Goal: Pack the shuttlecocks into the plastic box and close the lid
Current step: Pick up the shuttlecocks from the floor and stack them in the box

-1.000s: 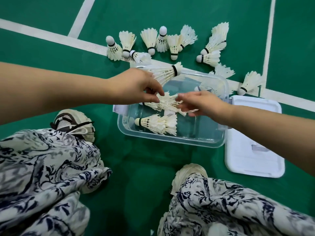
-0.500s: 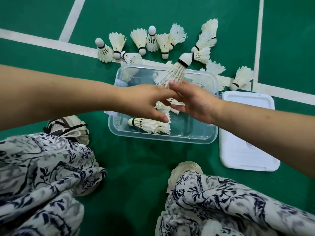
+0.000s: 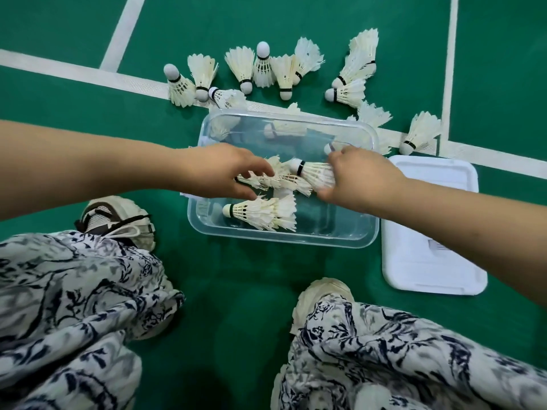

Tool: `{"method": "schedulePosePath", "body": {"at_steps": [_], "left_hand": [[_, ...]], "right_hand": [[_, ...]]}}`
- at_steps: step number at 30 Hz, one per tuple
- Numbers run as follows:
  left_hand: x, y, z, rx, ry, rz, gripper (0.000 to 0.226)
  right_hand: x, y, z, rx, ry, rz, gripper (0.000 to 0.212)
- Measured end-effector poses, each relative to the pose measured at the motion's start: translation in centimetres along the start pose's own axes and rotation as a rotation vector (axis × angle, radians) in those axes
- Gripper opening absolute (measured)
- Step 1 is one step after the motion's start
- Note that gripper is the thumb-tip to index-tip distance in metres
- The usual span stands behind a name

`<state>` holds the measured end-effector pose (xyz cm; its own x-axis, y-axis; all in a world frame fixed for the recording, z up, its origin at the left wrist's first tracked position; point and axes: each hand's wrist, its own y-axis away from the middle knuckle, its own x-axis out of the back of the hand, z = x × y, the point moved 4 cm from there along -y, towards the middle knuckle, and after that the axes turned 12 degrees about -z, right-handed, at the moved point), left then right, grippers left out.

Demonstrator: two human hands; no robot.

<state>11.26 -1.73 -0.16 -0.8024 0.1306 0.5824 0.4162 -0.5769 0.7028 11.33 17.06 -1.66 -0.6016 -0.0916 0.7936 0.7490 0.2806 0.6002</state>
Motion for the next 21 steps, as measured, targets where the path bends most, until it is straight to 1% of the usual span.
{"method": "schedulePosePath", "body": {"at_steps": [1, 3, 6, 8, 15, 17, 21], "left_hand": [[0.0, 0.0, -0.3, 0.012, -0.009, 0.001, 0.048], [0.0, 0.1, -0.8, 0.026, -0.016, 0.009, 0.048], [0.1, 0.1, -0.9, 0.023, -0.02, 0.022, 0.047], [0.1, 0.1, -0.8, 0.015, -0.028, 0.022, 0.047], [0.2, 0.1, -0.8, 0.001, 0.007, 0.024, 0.049], [0.5, -0.1, -0.8, 0.005, 0.006, 0.026, 0.049], [1.6, -0.8, -0.3, -0.008, -0.008, 0.056, 0.048]], "right_hand": [[0.1, 0.1, -0.1, -0.022, 0.079, -0.024, 0.047], [-0.2, 0.3, -0.6, -0.039, 0.231, -0.098, 0.039], [-1.9, 0.2, -1.9, 0.029, 0.429, -0.192, 0.03], [-2.9, -0.3, -2.5, 0.074, 0.474, -0.218, 0.026], [-4.4, -2.1, -4.3, 0.204, 0.334, -0.202, 0.044], [-5.1, -2.3, -4.4, 0.208, 0.288, -0.213, 0.048], [-5.8, -2.6, -3.6, 0.161, 0.118, -0.279, 0.057]]}}
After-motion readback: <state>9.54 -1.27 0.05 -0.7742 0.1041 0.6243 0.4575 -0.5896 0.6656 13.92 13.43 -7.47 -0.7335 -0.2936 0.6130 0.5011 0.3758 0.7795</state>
